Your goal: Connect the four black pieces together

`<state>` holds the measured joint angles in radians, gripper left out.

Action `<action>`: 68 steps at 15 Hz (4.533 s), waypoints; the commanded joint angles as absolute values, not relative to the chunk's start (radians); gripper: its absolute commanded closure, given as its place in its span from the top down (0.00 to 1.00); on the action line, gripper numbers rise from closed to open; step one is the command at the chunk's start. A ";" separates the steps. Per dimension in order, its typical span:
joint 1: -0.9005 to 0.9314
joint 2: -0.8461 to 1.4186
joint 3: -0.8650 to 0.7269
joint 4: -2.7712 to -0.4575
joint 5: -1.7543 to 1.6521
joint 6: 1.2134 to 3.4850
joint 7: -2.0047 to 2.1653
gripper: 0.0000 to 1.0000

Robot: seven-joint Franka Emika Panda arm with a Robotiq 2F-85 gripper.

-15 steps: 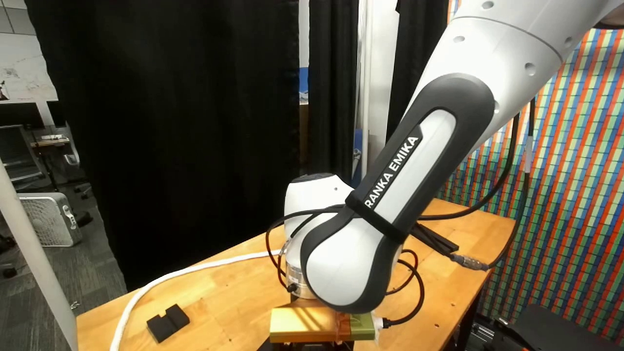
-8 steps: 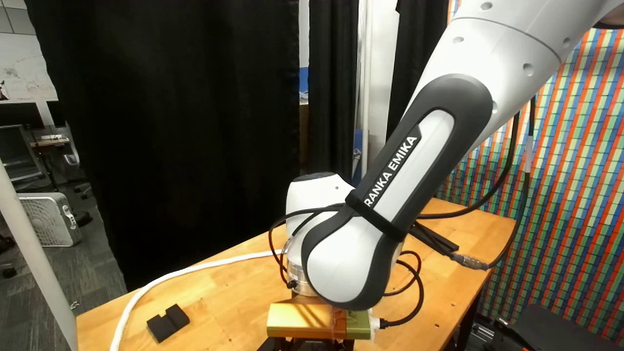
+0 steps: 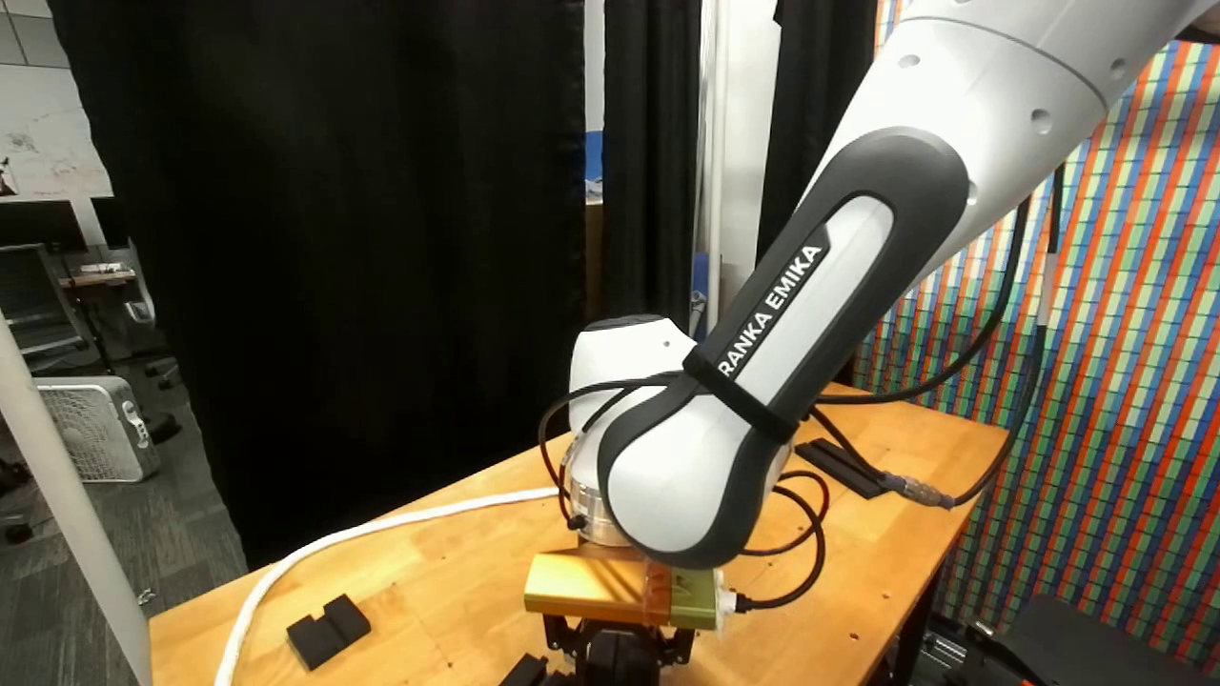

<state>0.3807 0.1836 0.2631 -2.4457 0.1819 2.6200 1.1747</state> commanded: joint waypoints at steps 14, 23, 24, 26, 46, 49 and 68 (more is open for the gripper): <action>0.352 0.215 0.249 -2.357 0.228 2.672 1.361 0.45; 0.391 0.305 0.241 -2.293 0.234 2.728 1.528 0.45; 0.391 0.302 0.239 -2.292 0.232 2.724 1.538 0.45; 0.391 0.293 0.233 -2.296 0.224 2.718 1.558 0.45; 0.362 0.288 0.199 -2.236 0.148 2.586 1.518 0.45; 0.358 0.306 0.199 -2.228 0.148 2.596 1.495 0.45; 0.400 0.375 0.203 -2.172 0.160 2.597 1.473 0.45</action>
<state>0.3891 0.3838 0.2071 -2.1805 0.1635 2.6118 1.4685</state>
